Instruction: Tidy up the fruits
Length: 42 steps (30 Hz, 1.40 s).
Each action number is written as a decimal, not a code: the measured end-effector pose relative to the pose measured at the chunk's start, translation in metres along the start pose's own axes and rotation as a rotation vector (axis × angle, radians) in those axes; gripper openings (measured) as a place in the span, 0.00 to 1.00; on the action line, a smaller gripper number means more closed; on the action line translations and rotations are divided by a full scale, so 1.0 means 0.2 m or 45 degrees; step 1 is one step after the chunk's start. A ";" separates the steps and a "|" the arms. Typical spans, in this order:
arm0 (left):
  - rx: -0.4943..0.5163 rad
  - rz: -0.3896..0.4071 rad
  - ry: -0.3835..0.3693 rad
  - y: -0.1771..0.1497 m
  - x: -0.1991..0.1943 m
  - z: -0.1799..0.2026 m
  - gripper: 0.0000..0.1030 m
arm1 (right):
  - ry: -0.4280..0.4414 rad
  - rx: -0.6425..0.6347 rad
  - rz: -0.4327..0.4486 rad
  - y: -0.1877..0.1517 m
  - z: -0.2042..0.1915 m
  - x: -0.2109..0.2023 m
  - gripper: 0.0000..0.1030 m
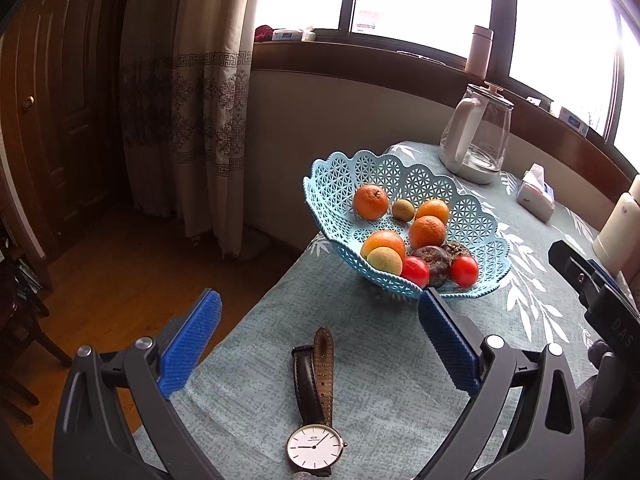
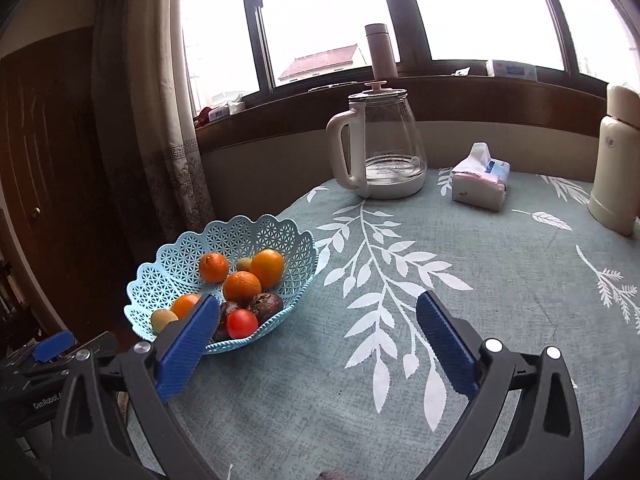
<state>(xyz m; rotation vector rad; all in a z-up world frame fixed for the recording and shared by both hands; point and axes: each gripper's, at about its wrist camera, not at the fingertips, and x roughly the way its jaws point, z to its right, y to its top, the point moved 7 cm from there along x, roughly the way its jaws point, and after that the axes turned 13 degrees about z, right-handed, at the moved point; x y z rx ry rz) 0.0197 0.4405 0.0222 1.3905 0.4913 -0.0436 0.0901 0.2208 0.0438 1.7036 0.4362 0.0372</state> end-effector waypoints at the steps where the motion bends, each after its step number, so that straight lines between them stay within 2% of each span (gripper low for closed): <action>1: 0.014 0.009 0.003 0.01 -0.01 0.00 0.97 | -0.002 -0.006 -0.007 -0.01 0.00 0.00 0.95; 15: 0.055 0.045 0.011 0.03 -0.05 0.01 0.97 | -0.062 -0.136 0.065 0.00 -0.04 -0.06 0.95; 21: 0.053 0.044 0.026 0.03 -0.04 0.00 0.97 | -0.020 -0.200 0.020 -0.04 -0.09 -0.05 0.95; 30: 0.089 0.046 0.044 0.02 -0.02 0.01 0.97 | 0.066 -0.163 -0.059 -0.07 -0.12 -0.02 0.95; 42: 0.131 0.057 0.061 0.02 -0.02 0.01 0.97 | 0.092 -0.294 -0.049 -0.10 -0.20 -0.05 0.95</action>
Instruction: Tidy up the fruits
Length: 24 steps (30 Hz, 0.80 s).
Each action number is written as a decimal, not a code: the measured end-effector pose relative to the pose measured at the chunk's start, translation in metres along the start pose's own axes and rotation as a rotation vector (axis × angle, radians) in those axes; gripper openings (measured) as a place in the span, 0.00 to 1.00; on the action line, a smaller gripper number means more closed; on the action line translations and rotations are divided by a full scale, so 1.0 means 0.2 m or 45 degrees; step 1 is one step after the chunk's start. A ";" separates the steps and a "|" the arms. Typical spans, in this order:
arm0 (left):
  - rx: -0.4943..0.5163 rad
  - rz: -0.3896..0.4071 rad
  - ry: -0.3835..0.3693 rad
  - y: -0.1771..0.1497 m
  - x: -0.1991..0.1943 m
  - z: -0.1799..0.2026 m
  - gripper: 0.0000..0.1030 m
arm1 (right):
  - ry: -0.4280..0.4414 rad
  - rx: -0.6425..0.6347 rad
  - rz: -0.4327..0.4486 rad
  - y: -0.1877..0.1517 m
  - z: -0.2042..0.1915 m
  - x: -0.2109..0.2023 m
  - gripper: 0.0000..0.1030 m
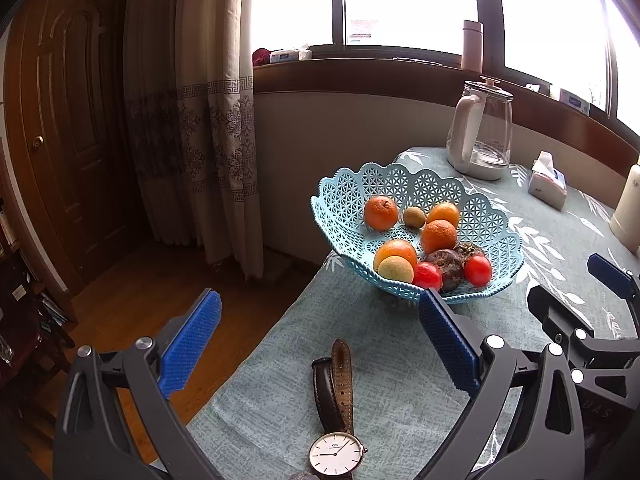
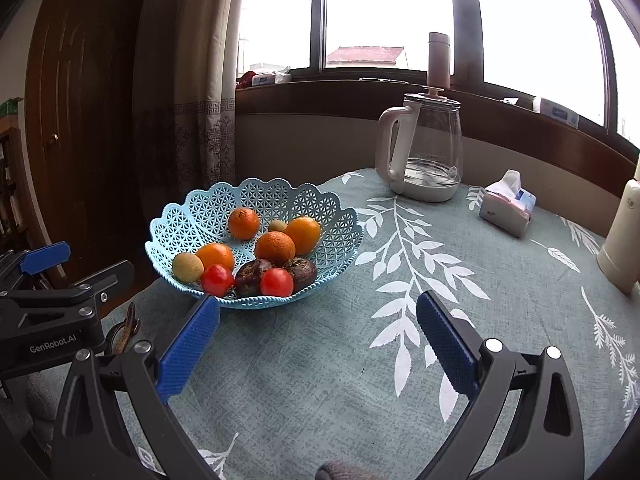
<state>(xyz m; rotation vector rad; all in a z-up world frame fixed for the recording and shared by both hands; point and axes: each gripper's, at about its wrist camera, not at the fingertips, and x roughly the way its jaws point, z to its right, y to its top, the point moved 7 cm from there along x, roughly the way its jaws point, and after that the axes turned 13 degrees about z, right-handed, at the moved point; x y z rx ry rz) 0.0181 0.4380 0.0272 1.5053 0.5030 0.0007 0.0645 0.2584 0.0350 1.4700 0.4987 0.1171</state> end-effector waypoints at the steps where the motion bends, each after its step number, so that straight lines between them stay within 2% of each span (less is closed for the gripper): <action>1: 0.001 0.000 0.000 0.00 0.00 0.00 0.97 | 0.003 -0.002 -0.002 0.00 0.00 0.00 0.95; 24: 0.018 -0.009 -0.001 -0.02 0.01 0.02 0.97 | 0.037 -0.045 0.024 0.01 -0.04 -0.02 0.95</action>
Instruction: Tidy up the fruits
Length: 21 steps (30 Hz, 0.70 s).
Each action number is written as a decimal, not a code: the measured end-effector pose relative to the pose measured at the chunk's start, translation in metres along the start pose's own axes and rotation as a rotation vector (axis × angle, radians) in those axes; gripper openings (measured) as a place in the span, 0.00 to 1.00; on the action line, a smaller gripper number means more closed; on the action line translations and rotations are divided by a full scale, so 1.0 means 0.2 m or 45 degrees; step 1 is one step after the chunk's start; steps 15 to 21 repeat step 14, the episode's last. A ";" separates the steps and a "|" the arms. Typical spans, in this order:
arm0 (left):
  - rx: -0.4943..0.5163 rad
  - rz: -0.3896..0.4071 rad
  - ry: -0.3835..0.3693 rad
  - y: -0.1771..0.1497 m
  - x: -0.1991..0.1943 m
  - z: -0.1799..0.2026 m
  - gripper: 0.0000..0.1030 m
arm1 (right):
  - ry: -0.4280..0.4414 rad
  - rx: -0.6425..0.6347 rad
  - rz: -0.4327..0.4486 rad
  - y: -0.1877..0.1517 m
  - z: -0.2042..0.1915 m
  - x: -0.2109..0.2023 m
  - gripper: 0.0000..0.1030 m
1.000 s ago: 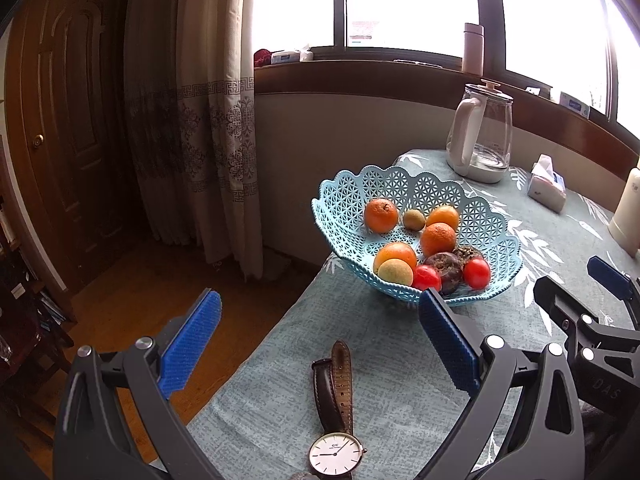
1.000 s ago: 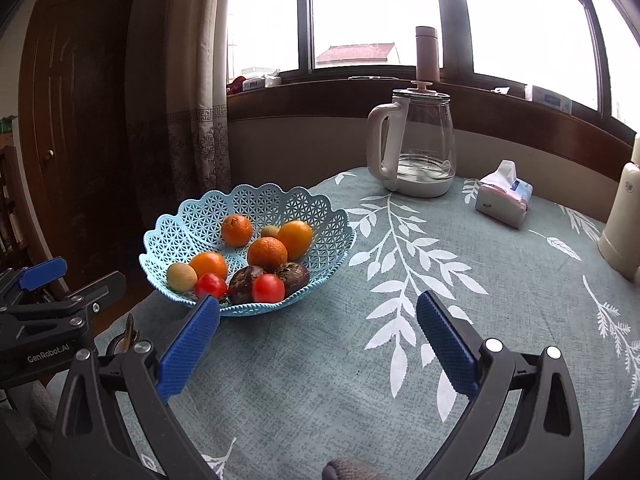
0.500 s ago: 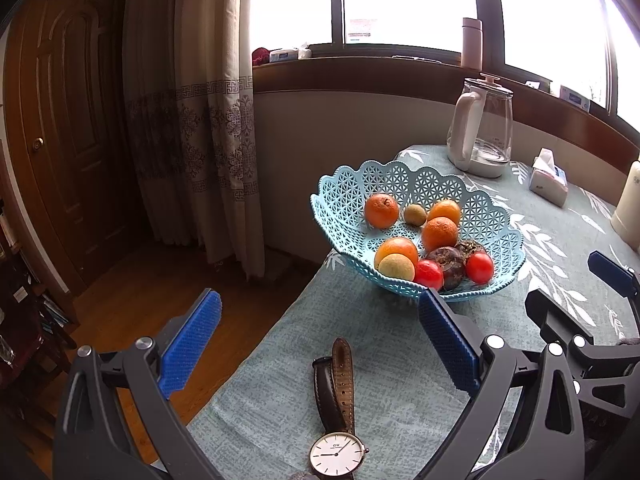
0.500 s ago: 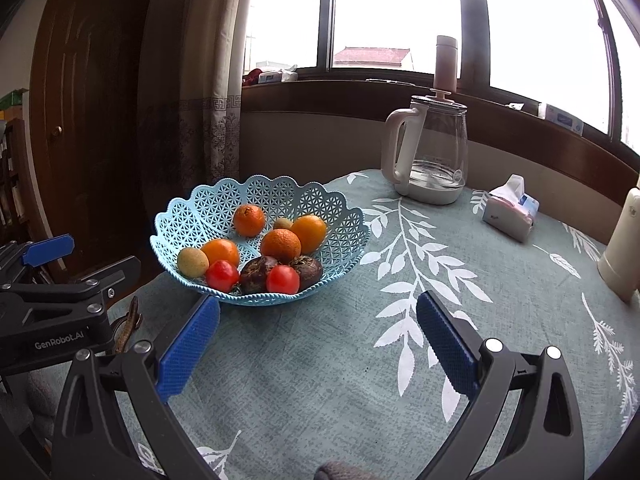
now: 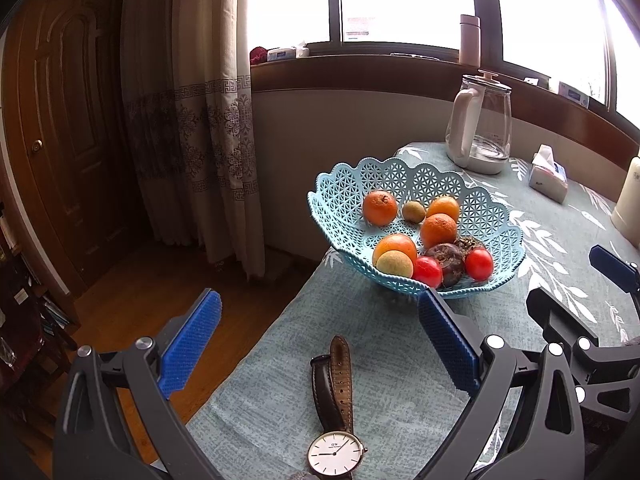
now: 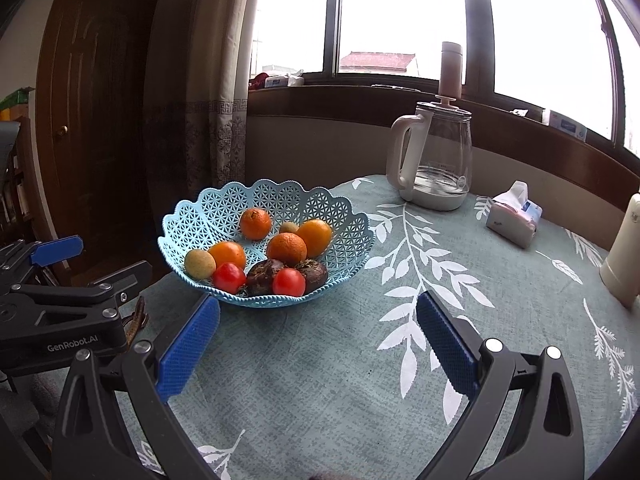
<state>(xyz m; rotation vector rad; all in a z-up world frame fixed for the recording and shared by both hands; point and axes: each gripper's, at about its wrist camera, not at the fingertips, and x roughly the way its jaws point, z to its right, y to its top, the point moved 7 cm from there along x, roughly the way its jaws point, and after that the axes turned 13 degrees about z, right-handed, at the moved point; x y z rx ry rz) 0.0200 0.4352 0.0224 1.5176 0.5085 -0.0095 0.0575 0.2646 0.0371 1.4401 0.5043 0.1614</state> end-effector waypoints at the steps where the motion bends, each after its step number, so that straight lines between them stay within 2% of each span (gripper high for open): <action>1: 0.001 -0.001 -0.001 0.00 0.00 0.00 0.97 | -0.001 0.002 -0.002 0.00 0.00 0.00 0.95; 14: 0.009 -0.005 -0.016 -0.01 0.00 0.02 0.97 | -0.008 0.049 -0.067 -0.03 0.04 0.04 0.95; 21: 0.009 -0.005 -0.016 -0.01 0.00 0.02 0.97 | -0.008 0.049 -0.067 -0.03 0.04 0.04 0.95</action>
